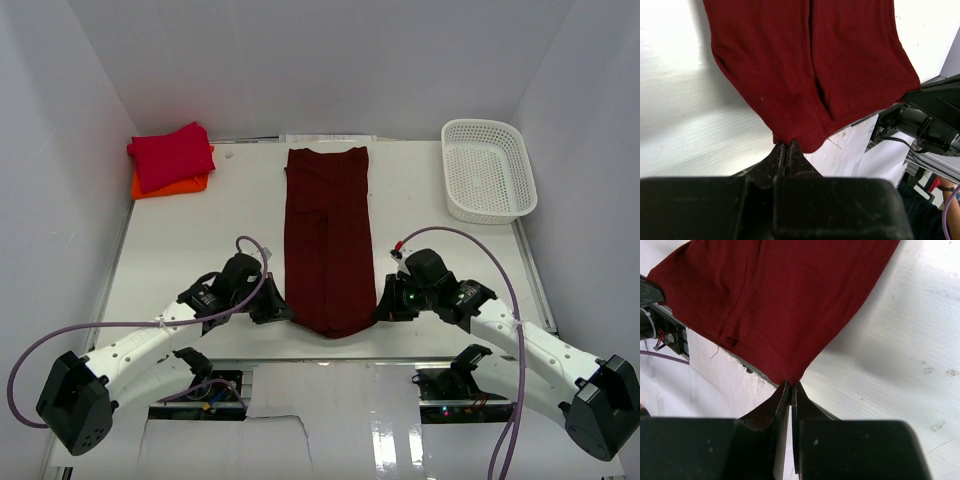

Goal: Fold and stack the t-shirts
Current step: Grab the bottom of the folded rectangular tshirt with both arms, then fold the folded rectangular tshirt in 1/3 of the way

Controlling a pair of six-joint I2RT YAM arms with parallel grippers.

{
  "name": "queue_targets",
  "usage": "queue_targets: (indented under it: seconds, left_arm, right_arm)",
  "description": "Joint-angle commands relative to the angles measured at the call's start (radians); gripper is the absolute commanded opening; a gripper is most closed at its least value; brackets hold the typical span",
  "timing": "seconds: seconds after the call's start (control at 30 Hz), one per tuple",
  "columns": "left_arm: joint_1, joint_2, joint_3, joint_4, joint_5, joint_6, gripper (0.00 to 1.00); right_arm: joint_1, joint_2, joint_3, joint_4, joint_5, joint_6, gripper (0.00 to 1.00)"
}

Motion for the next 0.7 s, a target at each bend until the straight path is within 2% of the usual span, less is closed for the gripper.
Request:
queue_targets:
  seconds: [0.0, 0.27, 0.67]
  left_arm:
    - [0.04, 0.008, 0.052, -0.027, 0.017, 0.043, 0.0]
    - [0.21, 0.042, 0.135, -0.053, 0.099, 0.167, 0.0]
    - [0.28, 0.239, 0.305, 0.028, 0.166, 0.249, 0.0]
  right_arm:
    - [-0.003, 0.022, 0.086, -0.04, 0.008, -0.055, 0.08]
    - [-0.083, 0.099, 0.189, -0.06, -0.047, -0.152, 0.08]
    - [-0.169, 0.258, 0.353, -0.066, -0.084, -0.255, 0.08]
